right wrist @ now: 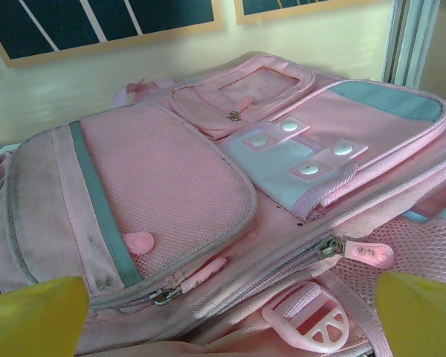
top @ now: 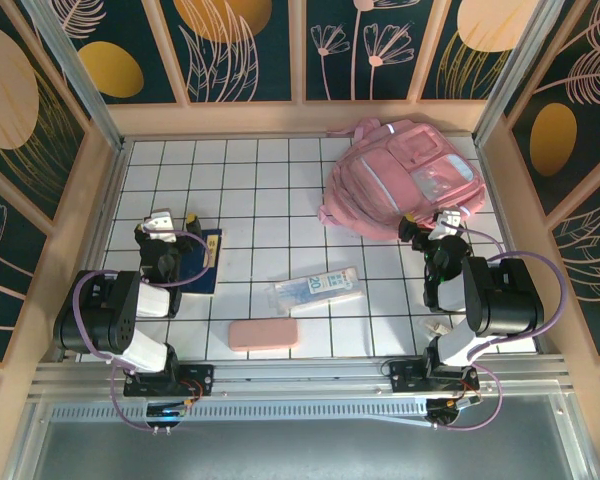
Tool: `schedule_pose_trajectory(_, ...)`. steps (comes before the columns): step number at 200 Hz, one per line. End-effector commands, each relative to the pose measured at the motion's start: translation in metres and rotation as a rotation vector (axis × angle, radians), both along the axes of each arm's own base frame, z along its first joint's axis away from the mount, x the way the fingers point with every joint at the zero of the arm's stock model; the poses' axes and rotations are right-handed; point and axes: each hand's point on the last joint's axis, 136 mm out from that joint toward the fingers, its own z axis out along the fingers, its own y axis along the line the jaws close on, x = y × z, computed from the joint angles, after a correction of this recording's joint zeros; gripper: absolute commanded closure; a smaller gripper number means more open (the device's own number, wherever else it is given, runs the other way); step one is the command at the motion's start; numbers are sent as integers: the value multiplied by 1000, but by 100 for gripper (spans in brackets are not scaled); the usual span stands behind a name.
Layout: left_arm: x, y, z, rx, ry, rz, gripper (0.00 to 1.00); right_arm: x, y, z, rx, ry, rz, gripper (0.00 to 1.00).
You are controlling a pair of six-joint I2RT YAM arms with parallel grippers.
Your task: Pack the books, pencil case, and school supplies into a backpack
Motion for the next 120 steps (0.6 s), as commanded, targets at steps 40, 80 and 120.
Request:
schedule_pose_trajectory(40,5,3,11,-18,-36,11,1,3,-1,13,-13,-42,3,1)
schedule_pose_trajectory(80,-5,44,64,-194,5,300,1,5,-50,39,251,99,-288,1)
schedule_pose_trajectory(120,14,-58,113,-510,225,-221,1,15,-28,32,607,348,-302,1)
